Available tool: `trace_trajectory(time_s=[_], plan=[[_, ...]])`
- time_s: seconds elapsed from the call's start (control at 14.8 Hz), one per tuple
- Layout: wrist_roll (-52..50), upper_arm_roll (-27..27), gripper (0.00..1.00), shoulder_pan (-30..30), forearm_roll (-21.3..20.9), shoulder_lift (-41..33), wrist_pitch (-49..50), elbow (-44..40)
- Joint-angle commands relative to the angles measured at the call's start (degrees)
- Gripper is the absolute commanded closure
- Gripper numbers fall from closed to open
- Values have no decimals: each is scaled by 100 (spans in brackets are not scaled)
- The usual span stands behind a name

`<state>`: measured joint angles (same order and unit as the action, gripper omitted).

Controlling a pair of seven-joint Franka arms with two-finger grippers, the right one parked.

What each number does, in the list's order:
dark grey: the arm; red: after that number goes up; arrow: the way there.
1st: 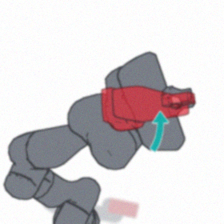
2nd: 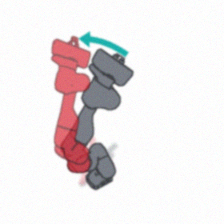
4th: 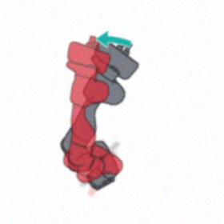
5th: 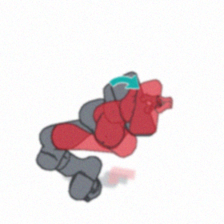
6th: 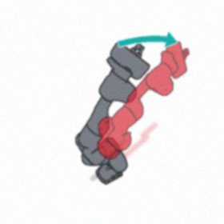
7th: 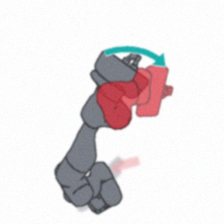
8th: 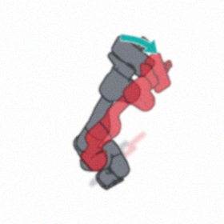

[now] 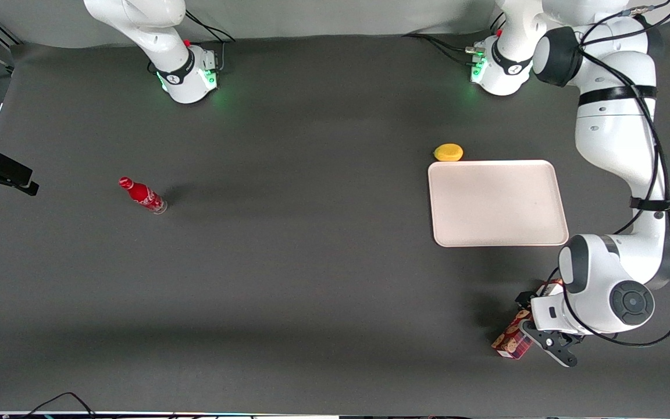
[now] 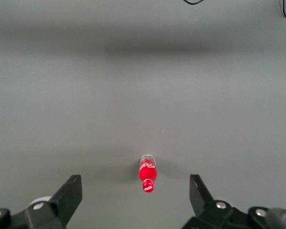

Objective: Place red cookie box on tray
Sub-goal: 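Close the left gripper around the end of the cookie box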

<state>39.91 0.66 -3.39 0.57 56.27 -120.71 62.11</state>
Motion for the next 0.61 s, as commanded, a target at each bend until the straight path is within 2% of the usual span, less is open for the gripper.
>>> trace_trajectory(time_s=[0.0,0.07,0.2,0.27,0.47,0.54], plan=[[123,22,7,5,83,-29,-242,118],[123,22,18,5,74,-20,-242,118],[132,31,53,5,74,-20,-233,135],[123,31,68,5,83,-20,-242,187],[123,39,97,5,118,-20,-225,241],[123,48,100,5,110,-37,-190,241]])
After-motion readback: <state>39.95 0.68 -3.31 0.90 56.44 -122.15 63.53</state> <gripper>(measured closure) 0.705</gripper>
